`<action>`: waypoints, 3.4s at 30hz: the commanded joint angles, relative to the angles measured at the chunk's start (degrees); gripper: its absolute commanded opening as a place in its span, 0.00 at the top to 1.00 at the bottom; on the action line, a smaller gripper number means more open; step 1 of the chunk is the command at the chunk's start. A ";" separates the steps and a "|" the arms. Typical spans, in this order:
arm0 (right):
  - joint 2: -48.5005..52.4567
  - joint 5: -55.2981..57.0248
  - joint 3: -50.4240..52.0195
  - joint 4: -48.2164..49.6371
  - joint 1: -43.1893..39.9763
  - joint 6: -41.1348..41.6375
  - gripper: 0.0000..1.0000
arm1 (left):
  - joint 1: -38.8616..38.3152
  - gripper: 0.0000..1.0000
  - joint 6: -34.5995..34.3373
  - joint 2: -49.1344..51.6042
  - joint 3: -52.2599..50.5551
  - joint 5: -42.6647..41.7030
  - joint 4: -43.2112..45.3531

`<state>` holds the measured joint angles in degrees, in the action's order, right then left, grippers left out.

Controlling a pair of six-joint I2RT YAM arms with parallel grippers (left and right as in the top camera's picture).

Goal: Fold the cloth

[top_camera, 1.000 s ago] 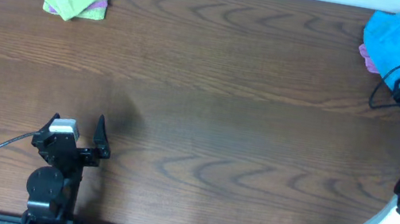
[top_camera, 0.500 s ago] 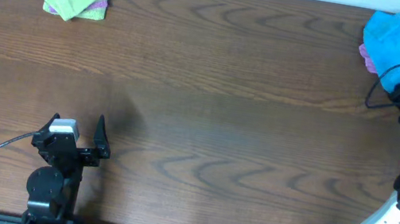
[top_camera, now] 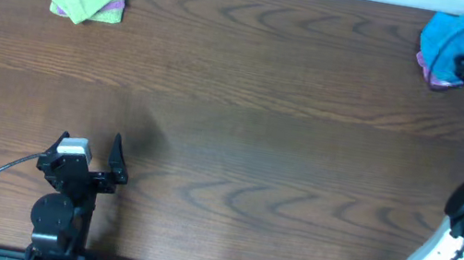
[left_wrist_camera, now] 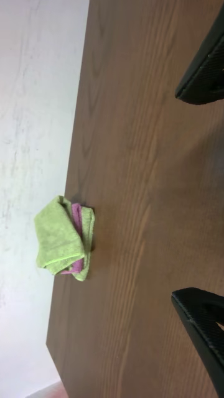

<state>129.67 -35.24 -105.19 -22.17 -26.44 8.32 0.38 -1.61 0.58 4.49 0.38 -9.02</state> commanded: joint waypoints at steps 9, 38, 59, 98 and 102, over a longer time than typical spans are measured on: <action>-9.66 0.35 -10.91 -14.93 13.62 -11.61 0.99 | 0.35 0.04 0.35 -0.35 -1.77 0.00 -0.79; -18.40 5.03 -11.13 -42.51 37.22 -29.88 0.99 | 0.35 0.05 0.35 -0.37 -1.79 0.00 -0.79; -18.38 13.14 -11.02 -67.14 52.41 -48.46 0.01 | 0.35 0.05 0.35 -0.35 -1.77 0.00 -0.79; -8.24 22.53 12.07 -43.04 25.88 -22.45 0.52 | 0.35 0.05 0.35 -0.37 -1.79 0.00 -0.79; -8.24 21.49 13.84 -38.93 24.94 -22.21 0.51 | 0.35 0.05 0.35 -0.37 -1.77 0.00 -0.79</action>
<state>121.64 -11.44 -92.16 -62.37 -0.54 -14.74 0.38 -1.63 0.58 4.49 0.38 -9.02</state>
